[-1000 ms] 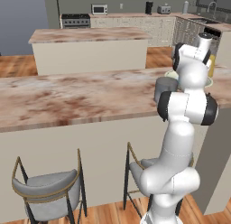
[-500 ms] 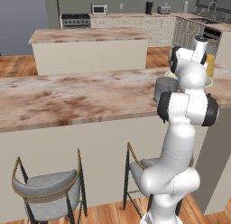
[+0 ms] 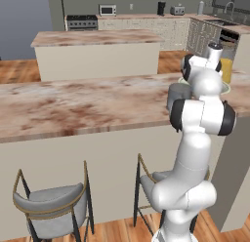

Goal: There are two ice cubes in the ice bowl. Place both ice cubes in the glass cup.

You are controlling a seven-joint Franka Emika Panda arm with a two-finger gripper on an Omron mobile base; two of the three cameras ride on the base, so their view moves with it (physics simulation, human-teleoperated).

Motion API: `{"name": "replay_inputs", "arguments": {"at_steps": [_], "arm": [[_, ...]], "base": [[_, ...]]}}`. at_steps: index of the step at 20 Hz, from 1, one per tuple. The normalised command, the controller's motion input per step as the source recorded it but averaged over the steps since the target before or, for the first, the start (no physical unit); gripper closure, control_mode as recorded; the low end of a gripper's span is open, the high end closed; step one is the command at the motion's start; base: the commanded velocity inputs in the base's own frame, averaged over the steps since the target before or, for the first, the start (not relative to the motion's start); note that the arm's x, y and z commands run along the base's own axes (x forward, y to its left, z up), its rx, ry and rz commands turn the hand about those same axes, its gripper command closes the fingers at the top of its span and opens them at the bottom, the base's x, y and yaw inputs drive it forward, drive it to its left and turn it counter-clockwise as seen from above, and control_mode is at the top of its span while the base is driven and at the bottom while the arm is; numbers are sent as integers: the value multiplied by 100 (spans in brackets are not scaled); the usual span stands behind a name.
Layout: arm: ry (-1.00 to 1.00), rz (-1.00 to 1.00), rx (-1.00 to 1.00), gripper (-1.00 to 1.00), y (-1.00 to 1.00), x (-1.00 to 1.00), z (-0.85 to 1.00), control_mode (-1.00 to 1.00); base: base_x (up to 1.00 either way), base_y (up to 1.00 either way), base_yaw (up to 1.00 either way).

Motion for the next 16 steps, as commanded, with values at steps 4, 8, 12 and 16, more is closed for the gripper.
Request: {"name": "replay_inputs", "arguments": {"at_steps": [4,8,12,16], "arm": [[0,0,0,-100,0,12,-6,-100],[0,0,0,100,0,0,0,-100],[-10,0,0,100,0,-14,14,-100],[-11,3,0,100,19,-35,76,-100]], "base": [[0,0,0],[0,0,0],[0,0,0],[0,0,0]]}}
